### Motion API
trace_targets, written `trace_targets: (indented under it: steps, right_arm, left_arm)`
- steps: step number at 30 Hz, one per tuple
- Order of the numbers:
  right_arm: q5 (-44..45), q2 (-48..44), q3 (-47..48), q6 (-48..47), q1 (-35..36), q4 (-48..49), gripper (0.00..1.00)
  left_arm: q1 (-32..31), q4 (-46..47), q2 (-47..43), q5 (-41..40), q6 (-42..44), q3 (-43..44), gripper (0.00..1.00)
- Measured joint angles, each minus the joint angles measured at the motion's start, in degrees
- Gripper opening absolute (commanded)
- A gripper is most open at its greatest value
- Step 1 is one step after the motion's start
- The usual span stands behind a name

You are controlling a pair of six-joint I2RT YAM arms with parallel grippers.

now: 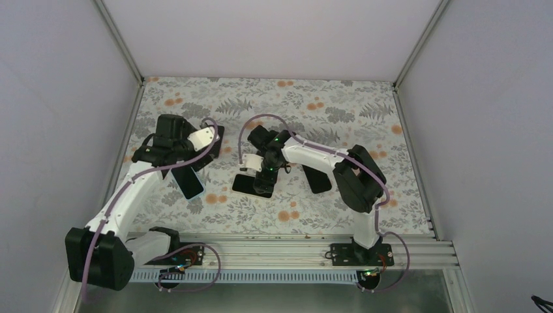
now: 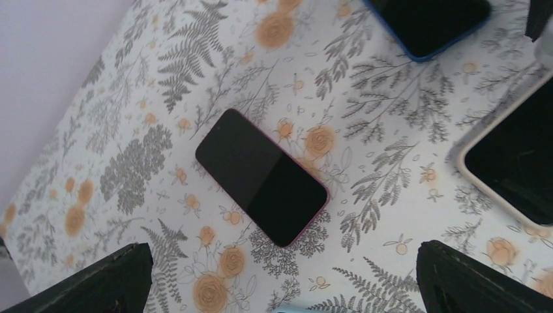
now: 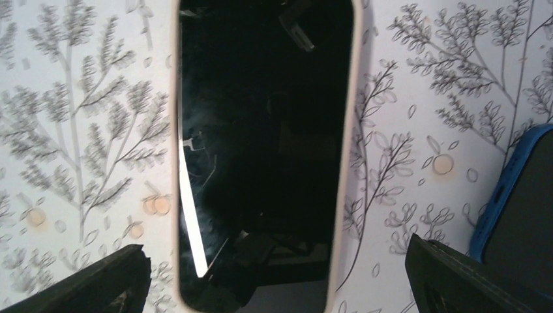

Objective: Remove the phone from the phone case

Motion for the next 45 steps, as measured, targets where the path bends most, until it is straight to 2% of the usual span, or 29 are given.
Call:
trace_targets:
  steps: [9,30,35,41,45]
  right_arm:
    - [2.86,5.53,2.82,2.14,1.16,1.53,1.0]
    - [3.91,7.08,1.73,2.54,2.78,3.34,0.99]
    - [7.13,6.29,-0.28,2.14,3.17,6.82,0.92]
    - [7.8,4.81,-2.58,1.86,3.65,9.49,0.66]
    - [8.96,4.5,-2.62,1.18,3.96,9.75,0.62]
  left_arm:
    - [4.0,3.5,3.26,1.14,-4.07,-0.22,1.0]
    - [4.94,7.65,8.11,1.84,-7.91,-2.58,1.0]
    - [4.96,7.26,8.92,5.25,-8.31,-2.58,1.0]
    - [4.98,4.33,11.04,13.79,-8.07,-2.56,1.0]
    - [4.98,2.54,12.48,17.51,-7.61,-2.56,1.0]
